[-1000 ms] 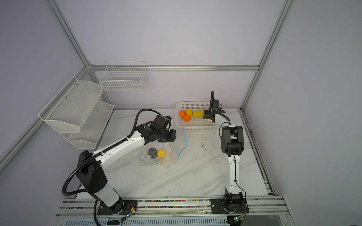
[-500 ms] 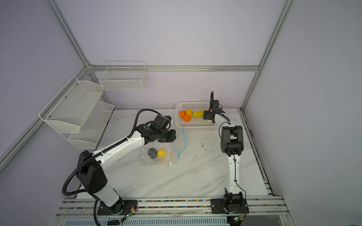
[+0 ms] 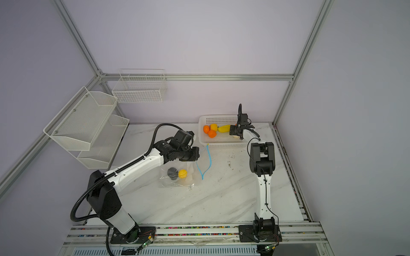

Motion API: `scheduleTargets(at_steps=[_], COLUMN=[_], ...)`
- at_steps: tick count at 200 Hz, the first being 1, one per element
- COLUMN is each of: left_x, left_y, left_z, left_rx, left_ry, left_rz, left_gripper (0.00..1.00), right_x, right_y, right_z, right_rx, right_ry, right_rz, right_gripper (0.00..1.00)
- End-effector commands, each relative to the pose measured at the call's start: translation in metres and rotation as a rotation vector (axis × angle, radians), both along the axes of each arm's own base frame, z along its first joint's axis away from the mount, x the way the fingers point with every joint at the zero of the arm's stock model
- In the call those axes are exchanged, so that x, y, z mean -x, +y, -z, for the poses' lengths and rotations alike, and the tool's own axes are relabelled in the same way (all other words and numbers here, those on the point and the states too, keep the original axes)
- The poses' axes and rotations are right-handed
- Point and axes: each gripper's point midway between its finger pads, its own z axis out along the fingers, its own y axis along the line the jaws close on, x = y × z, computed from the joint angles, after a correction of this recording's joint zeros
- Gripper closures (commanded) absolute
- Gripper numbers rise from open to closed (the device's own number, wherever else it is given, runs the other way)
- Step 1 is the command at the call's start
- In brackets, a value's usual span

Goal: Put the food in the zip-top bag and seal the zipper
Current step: 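Lower the right gripper onto the pale pear and close on it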

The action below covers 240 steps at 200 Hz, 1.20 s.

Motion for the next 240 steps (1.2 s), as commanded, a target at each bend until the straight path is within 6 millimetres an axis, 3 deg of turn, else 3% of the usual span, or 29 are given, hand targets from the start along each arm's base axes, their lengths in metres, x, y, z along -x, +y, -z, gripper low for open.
scheduleTargets(at_steps=[1, 112, 167, 240], left_x=[-0.009, -0.009, -0.008, -0.008], left_y=[-0.009, -0.01, -0.01, -0.01], left_z=[-0.035, -0.036, -0.037, -0.038], left_rx=[0.054, 0.058, 0.063, 0.067], left_ry=[-0.068, -0.066, -0.065, -0.066], left_rz=[0.017, 0.016, 0.018, 0.016], left_gripper=[1.0, 1.0, 1.0, 1.0], right_x=[0.004, 0.003, 0.005, 0.016], right_y=[0.002, 0.004, 0.009, 0.008], right_z=[0.019, -0.005, -0.032, -0.065], right_rx=[-0.014, -0.033, -0.067, -0.081], right_ry=[0.046, 0.001, -0.038, -0.079], right_rz=[-0.002, -0.009, -0.017, -0.011], right_gripper=[0.21, 0.33, 0.39, 0.4])
